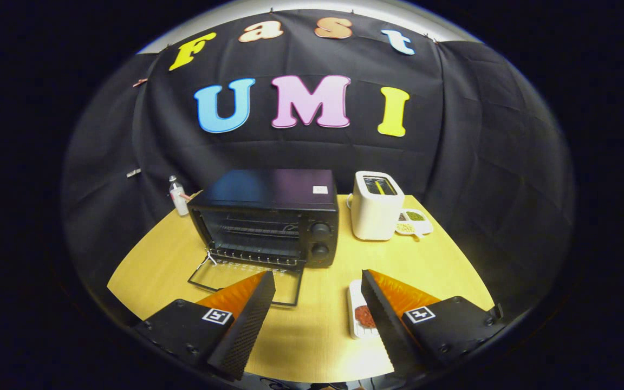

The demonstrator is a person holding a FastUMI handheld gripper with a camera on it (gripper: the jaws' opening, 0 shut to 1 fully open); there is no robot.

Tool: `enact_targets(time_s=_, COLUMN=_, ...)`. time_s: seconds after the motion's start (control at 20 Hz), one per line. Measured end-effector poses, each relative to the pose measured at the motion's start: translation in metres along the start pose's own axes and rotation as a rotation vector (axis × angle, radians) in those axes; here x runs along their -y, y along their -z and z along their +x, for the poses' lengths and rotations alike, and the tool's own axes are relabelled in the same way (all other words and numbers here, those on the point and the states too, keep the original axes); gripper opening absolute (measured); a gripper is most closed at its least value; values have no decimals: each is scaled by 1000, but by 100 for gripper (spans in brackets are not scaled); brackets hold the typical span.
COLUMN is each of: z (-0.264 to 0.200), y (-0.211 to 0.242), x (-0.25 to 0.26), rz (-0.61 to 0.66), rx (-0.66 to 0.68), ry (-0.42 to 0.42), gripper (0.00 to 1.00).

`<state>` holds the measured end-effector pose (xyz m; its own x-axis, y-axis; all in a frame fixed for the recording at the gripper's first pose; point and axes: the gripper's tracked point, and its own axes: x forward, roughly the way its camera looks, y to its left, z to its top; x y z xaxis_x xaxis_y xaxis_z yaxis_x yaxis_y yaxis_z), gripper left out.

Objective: Open the toaster oven, put the food inside, and close the toaster oven door.

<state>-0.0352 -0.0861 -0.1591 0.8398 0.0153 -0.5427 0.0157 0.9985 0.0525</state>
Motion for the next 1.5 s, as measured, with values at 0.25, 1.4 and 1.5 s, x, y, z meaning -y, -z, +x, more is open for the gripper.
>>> enact_targets(time_s=0.25, z=11, y=23, x=55, rz=96, rx=-86, ry=-18, gripper=99)
enact_targets(time_s=1.4, z=99, y=134, x=127, rz=409, rx=-527, ry=-348, gripper=32)
enact_targets(time_s=1.5, z=96, y=127, x=123, rz=438, rx=-535, ry=-373, gripper=24)
